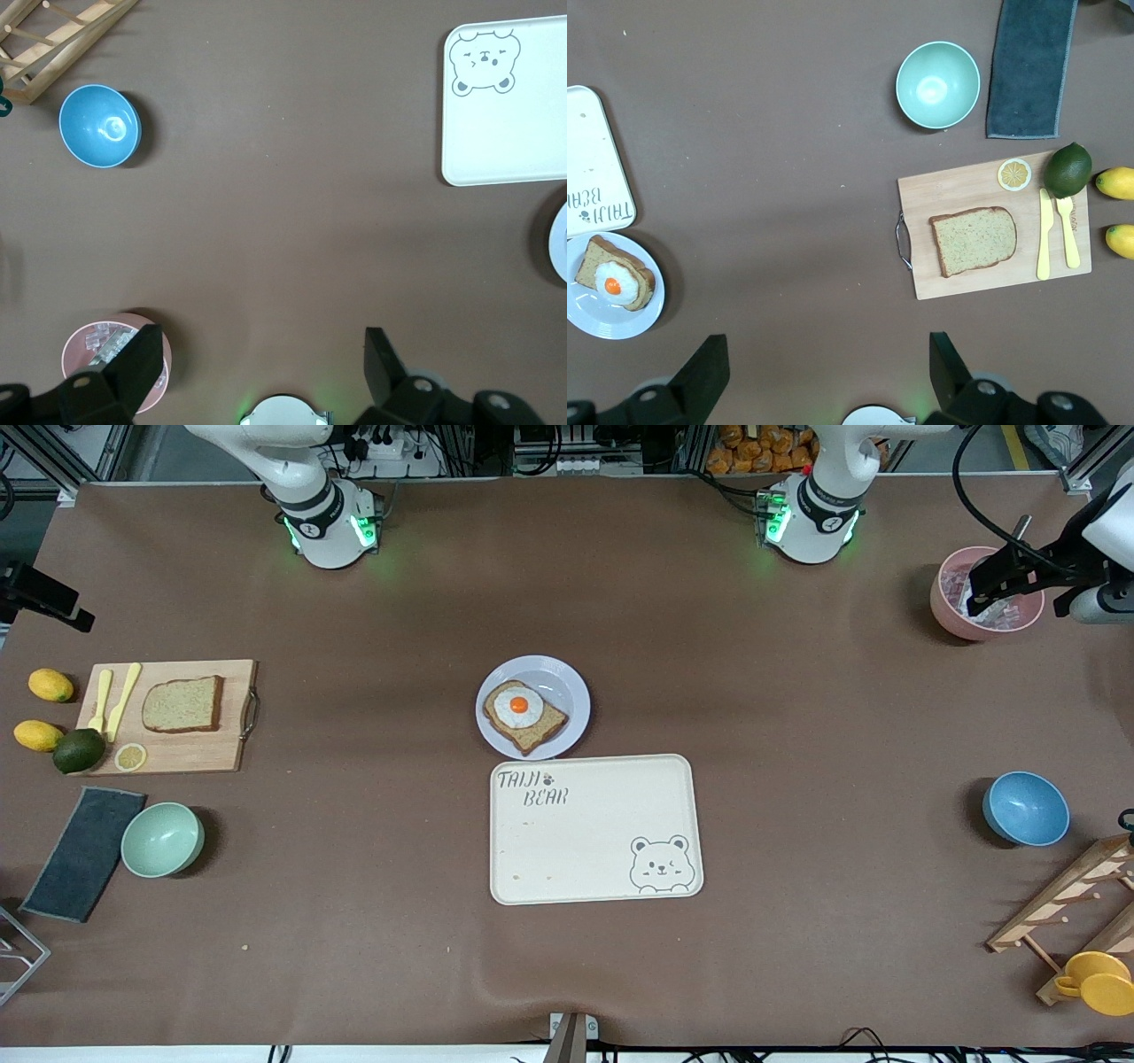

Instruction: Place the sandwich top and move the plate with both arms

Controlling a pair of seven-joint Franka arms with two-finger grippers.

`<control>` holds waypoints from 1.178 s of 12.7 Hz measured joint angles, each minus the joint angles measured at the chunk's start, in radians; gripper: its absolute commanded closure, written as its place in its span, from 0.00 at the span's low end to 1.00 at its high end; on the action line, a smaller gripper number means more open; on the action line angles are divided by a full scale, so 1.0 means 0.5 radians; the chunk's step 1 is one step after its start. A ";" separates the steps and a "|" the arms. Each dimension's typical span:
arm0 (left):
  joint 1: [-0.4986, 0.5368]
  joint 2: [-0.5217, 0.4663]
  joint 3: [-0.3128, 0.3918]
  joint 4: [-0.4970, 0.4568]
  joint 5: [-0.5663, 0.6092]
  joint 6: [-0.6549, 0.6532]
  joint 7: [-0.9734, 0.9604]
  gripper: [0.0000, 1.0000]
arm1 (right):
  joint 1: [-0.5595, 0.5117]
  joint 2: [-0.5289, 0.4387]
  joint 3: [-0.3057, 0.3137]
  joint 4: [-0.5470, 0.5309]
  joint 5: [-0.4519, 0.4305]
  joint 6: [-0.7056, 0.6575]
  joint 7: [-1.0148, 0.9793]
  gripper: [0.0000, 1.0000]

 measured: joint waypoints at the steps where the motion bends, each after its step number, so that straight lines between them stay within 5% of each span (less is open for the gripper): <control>1: 0.000 0.008 0.000 0.002 0.000 0.000 0.000 0.00 | 0.000 0.000 0.000 0.000 0.000 0.000 0.000 0.00; 15: 0.016 0.044 0.003 0.012 0.000 0.091 0.000 0.00 | -0.012 0.210 -0.002 -0.009 0.003 -0.032 0.000 0.00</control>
